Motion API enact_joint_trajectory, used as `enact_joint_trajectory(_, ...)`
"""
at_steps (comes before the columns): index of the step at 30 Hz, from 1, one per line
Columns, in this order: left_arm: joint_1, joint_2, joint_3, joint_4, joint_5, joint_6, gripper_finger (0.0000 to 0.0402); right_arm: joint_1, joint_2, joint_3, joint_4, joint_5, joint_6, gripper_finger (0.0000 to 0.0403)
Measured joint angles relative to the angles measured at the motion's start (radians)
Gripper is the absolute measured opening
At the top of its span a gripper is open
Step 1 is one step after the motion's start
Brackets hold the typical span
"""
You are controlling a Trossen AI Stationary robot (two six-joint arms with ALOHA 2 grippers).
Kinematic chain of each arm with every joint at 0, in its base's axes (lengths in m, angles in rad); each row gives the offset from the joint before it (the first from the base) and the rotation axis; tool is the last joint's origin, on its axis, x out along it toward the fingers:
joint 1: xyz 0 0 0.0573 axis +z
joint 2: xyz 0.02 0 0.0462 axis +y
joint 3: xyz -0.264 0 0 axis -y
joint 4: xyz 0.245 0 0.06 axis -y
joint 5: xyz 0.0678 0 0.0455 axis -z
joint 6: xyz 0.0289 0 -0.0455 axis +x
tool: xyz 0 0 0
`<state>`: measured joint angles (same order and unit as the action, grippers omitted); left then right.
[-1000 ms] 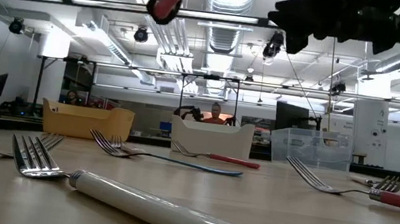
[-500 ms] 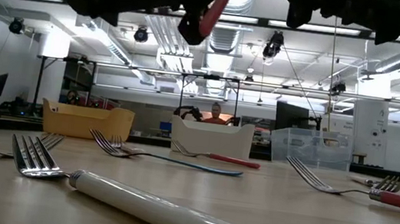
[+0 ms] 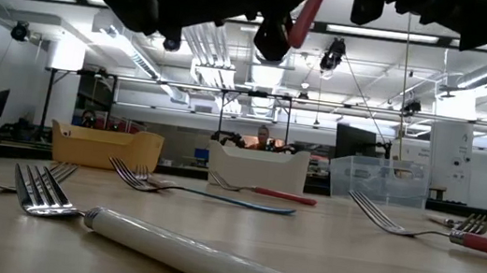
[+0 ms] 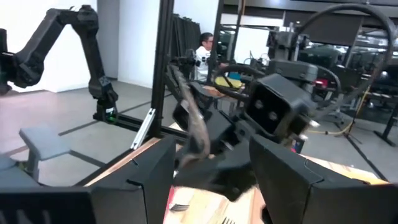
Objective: Sort silverware by color (type)
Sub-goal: Put the pink fork into the yellow bin
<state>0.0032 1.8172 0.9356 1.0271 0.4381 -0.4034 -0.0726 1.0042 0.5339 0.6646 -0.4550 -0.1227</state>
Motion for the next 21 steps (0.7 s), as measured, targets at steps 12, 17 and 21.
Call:
enact_joint_trajectory(12,0.025,0.009,0.005,0.028,0.006,-0.059,0.0018,0.009,0.000,0.000,-0.001,0.000,-0.035,0.0199)
enact_joint_trajectory(17,0.025,0.009,0.005,0.028,0.007,-0.062,0.0018,0.009,0.000,0.000,-0.001,0.001,-0.046,0.0199)
enact_joint_trajectory(21,0.025,0.008,0.005,0.028,0.007,-0.063,0.0018,0.009,0.000,0.000,0.000,0.002,-0.046,0.0199)
